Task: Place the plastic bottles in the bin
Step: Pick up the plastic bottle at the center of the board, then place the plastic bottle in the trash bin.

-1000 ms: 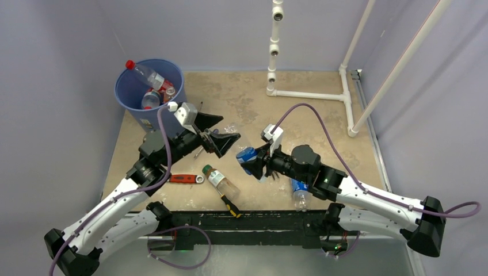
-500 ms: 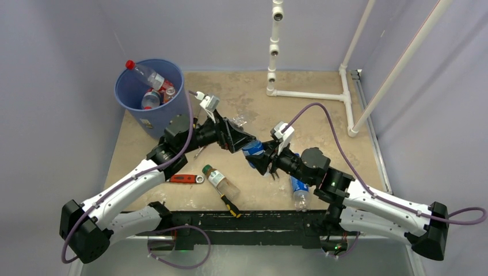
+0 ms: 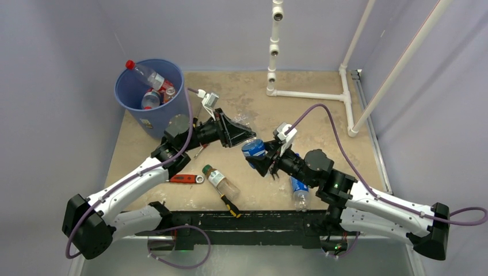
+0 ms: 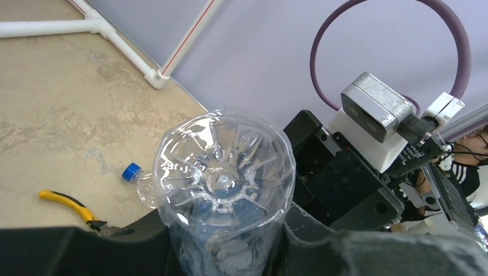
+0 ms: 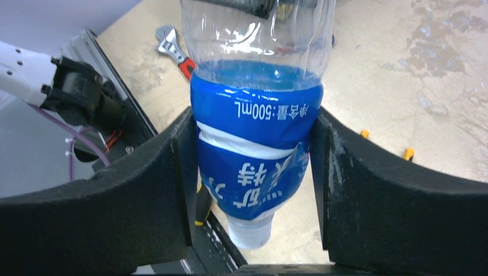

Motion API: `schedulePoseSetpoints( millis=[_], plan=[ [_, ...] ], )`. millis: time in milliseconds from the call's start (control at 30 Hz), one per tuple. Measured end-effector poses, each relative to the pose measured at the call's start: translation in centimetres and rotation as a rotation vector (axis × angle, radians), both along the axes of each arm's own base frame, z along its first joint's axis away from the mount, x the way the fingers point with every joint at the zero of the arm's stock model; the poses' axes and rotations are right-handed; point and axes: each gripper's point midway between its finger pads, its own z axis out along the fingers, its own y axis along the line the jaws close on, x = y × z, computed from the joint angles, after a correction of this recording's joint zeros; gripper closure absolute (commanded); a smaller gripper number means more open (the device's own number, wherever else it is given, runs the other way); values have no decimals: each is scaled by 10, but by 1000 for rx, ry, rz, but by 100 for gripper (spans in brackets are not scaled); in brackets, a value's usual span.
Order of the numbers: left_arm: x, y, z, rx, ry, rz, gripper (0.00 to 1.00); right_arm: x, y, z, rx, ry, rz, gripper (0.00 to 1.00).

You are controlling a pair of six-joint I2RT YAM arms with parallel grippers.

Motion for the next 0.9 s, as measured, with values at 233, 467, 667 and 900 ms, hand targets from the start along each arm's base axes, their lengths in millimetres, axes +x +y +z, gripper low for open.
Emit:
schedulePoseSetpoints(
  millis=[233, 467, 667, 900],
  plan=[
    [-2, 5, 5, -21, -23, 21, 98, -3, -1, 2, 18, 14, -2, 1],
    [-5, 34, 50, -161, -131, 162, 100, -16, -25, 63, 262, -9, -13, 1],
    [-3, 77, 111, -402, -207, 354, 100, -33, -61, 125, 557, -69, -3, 4],
    [4, 104, 125, -652, -114, 430, 100, -37, -71, 143, 736, -76, 7, 14]
  ],
)
